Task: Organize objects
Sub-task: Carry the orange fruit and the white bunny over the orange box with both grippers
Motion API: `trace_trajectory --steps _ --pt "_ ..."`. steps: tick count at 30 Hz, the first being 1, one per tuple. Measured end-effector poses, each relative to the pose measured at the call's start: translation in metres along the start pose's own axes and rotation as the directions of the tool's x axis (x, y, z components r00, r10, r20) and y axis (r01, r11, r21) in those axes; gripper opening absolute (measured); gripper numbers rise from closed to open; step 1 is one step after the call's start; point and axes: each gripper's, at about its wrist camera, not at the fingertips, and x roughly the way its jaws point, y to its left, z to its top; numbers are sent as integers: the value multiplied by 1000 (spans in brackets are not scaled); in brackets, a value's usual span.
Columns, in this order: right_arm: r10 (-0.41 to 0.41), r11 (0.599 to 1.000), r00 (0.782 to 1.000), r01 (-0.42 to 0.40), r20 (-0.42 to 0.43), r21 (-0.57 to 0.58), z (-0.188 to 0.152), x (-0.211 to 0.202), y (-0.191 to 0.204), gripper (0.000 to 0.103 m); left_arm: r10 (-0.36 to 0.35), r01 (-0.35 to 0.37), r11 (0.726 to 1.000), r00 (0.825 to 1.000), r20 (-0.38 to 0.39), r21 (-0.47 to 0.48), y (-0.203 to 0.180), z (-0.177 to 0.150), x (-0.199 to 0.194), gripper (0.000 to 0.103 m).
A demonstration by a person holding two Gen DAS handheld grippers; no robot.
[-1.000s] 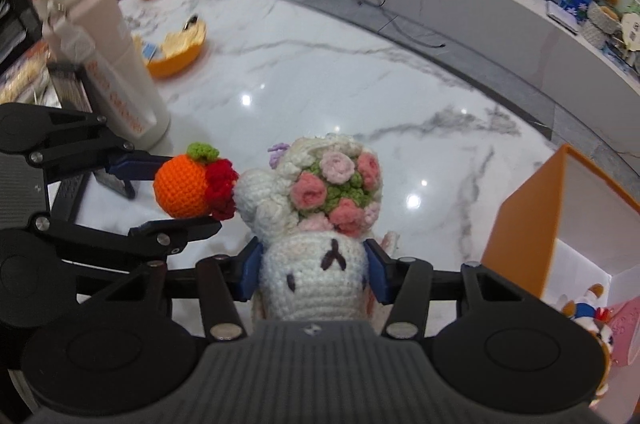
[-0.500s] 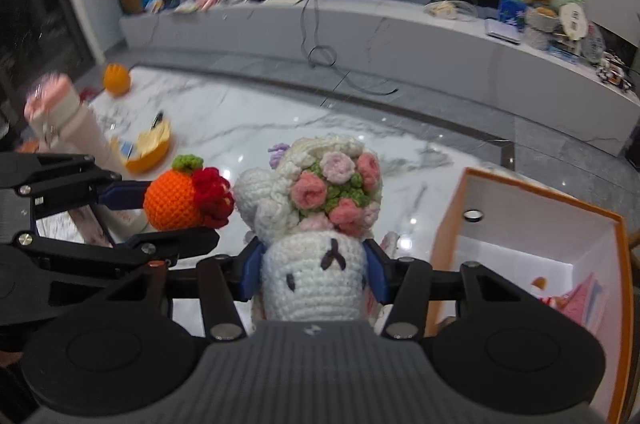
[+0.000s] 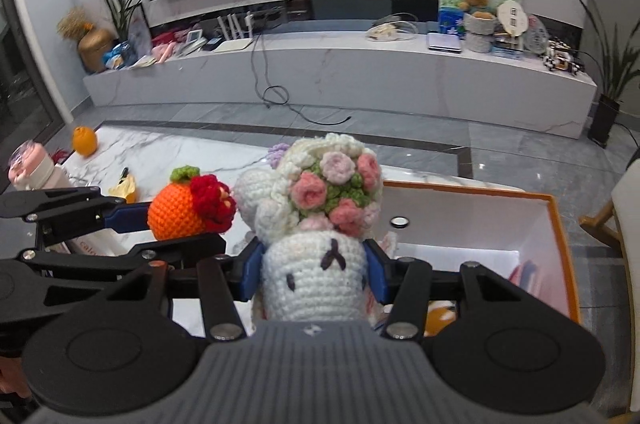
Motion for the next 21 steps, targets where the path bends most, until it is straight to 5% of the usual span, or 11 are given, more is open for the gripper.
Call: trace_trajectory --steps 21 --pt "-156 978 988 156 -14 138 -10 3 -84 54 -60 58 997 997 51 53 -55 6 53 47"
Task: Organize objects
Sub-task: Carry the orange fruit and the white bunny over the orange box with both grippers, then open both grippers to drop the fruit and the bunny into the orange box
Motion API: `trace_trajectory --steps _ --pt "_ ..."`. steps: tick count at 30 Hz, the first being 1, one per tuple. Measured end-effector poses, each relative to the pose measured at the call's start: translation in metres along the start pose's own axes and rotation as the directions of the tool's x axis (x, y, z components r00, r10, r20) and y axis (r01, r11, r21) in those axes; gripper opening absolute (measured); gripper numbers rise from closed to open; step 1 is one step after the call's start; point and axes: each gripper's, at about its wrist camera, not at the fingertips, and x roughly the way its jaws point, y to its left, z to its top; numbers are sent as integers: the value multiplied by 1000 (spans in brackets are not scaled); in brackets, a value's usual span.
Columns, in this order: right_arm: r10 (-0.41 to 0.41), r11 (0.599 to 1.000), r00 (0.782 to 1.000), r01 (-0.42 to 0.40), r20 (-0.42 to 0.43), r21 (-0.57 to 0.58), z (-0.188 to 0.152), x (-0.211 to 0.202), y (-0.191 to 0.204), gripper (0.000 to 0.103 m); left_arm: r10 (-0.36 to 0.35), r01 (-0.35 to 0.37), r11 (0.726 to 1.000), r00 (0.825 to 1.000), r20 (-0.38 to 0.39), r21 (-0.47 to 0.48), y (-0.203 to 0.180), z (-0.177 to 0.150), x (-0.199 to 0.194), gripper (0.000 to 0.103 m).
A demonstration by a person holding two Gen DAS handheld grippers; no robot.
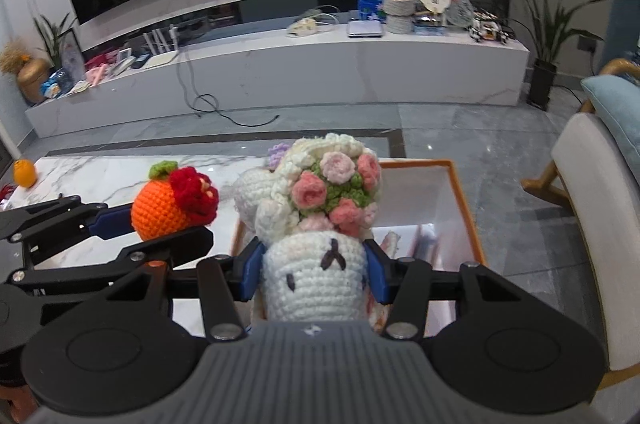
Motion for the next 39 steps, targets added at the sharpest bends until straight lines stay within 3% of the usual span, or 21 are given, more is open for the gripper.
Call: trace_trajectory --steps 10,17,21,28,34,39 --pt "-60 998 998 60 -36 12 1 40 -21 54 18 -18 1000 1000 -5 -2 3 -10 39 47" --pt "-88 996 996 88 -11 -4 7 61 -19 54 58 -59 996 998 -12 -72 16 -10 54 47" --pt "-89 996 995 89 -39 19 10 76 -23 54 58 -61 995 998 -40 -82 21 -11 64 47" --pt "-79 997 992 80 -103 14 7 106 -30 54 113 -113 994 992 -53 9 9 -14 71 47" --pt "-94 995 985 98 -144 17 0 121 -36 57 188 -181 975 981 -45 128 -10 -19 73 48" --pt "-136 990 977 141 -161 19 -4 123 -38 65 203 -193 975 976 -79 113 -12 -19 76 63"
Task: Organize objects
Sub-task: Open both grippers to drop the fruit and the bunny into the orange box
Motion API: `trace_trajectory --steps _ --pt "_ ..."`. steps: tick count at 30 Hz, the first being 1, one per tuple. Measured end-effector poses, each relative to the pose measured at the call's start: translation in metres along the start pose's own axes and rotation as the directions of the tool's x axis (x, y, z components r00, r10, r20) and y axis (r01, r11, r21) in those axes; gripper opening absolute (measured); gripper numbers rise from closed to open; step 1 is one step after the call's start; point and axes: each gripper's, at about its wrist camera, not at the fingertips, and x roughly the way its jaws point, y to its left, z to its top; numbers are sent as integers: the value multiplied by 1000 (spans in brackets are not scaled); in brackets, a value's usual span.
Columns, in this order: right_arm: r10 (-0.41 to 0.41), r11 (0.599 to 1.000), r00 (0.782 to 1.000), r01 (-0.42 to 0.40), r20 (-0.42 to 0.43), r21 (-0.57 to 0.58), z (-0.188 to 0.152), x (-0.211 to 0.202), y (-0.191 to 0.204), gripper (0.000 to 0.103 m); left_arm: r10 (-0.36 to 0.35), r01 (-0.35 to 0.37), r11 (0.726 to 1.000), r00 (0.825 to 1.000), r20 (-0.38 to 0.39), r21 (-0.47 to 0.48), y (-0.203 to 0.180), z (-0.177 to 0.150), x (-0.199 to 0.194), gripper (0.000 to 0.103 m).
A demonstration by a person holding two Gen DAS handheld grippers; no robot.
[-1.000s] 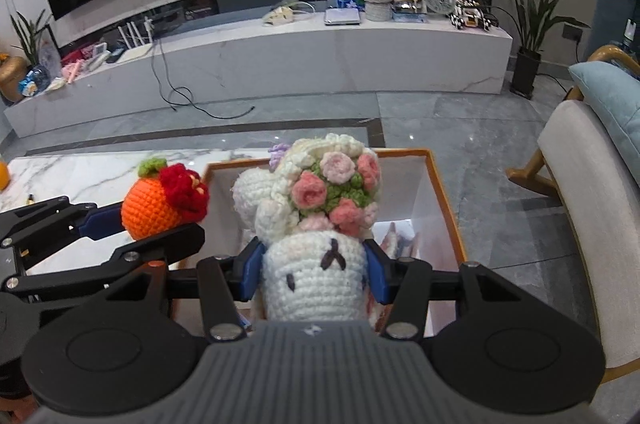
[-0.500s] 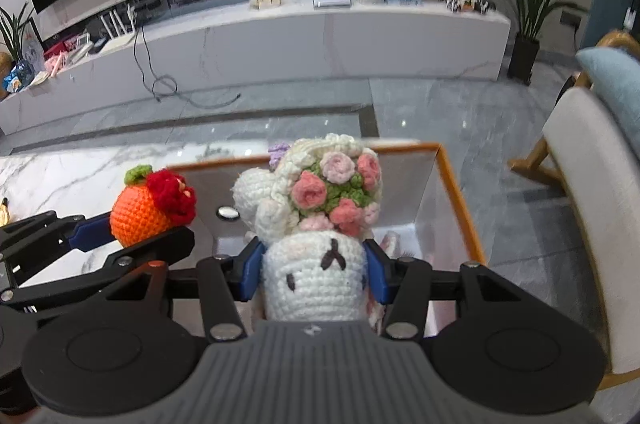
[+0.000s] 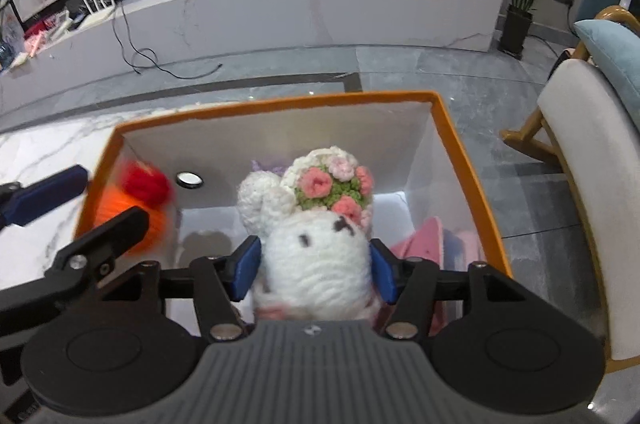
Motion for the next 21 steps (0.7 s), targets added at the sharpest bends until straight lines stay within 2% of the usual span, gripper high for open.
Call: trace_trajectory --steps 5,9,17,21 --pt "-23 1000 1000 24 9 -17 -2 -4 -1 67 -35 34 997 999 -9 -66 10 -1 3 71" --pt "-34 999 998 34 44 -2 -1 -17 -3 73 -40 42 994 999 22 -98 15 3 -6 80" --pt "-31 998 996 27 89 49 -2 -50 1 73 -76 83 988 995 60 -129 22 9 -29 82" --pt "-44 997 995 38 93 70 -5 -67 9 73 -103 112 978 993 59 -176 31 9 -42 82"
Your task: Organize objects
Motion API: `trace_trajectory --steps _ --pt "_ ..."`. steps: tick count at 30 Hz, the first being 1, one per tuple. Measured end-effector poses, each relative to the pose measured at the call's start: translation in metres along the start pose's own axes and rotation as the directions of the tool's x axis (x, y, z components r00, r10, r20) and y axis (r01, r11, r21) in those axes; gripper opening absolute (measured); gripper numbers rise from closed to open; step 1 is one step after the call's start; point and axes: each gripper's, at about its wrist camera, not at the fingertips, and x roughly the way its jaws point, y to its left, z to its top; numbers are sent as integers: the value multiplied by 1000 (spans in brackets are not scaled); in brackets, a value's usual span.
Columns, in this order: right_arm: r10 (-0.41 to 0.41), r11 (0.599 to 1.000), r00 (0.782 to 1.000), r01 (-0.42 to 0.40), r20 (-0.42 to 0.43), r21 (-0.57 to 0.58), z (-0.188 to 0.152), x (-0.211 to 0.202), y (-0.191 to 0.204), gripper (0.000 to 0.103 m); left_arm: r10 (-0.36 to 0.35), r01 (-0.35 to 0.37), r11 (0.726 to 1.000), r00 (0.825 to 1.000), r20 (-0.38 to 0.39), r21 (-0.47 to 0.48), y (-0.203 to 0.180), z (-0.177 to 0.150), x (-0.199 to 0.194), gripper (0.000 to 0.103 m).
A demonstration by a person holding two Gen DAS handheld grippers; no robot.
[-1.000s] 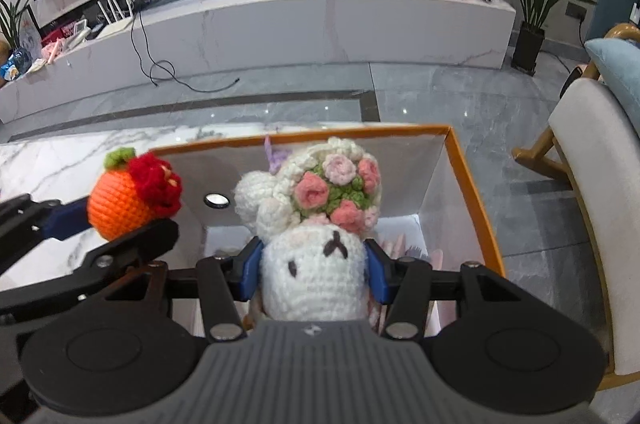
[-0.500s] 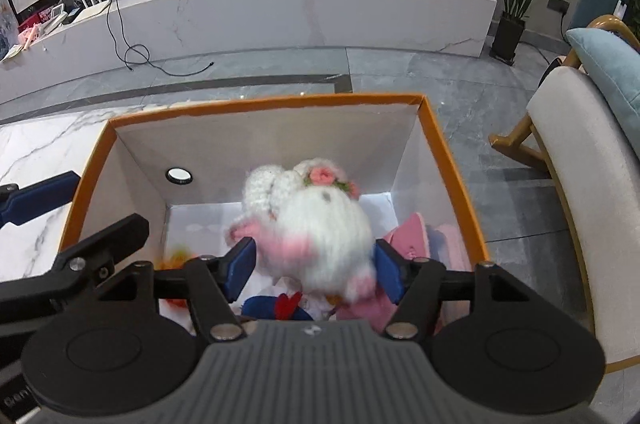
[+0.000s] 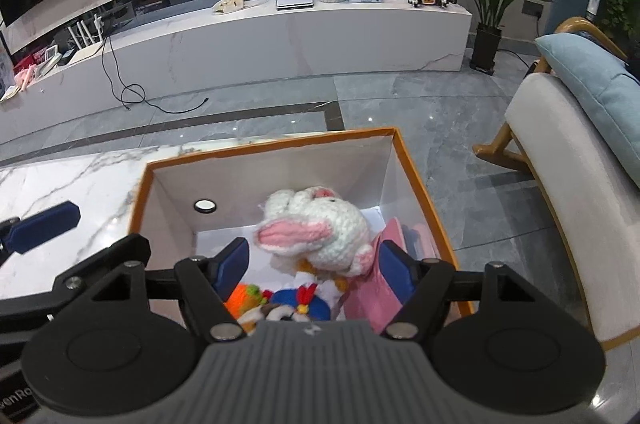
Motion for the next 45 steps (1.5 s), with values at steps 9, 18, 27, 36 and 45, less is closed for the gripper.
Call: trace_trajectory --steps 9,18,27,36,45 --pt "-88 996 993 89 78 -13 -16 -44 31 81 11 -11 999 1000 -14 -44 11 -4 -32 82" --pt "-126 992 989 128 81 -14 -41 -66 47 81 32 -33 999 998 -45 -38 13 -16 -53 81" --pt "-123 992 988 120 91 38 -60 -82 51 81 19 -20 1000 998 -62 -20 14 -26 -71 80" --pt "-132 990 987 127 91 58 -84 -94 53 81 7 -7 1000 996 -91 5 7 -40 -83 81" --pt "-152 986 984 145 91 82 -98 -100 53 81 49 -49 999 991 -121 -2 6 -47 -87 89"
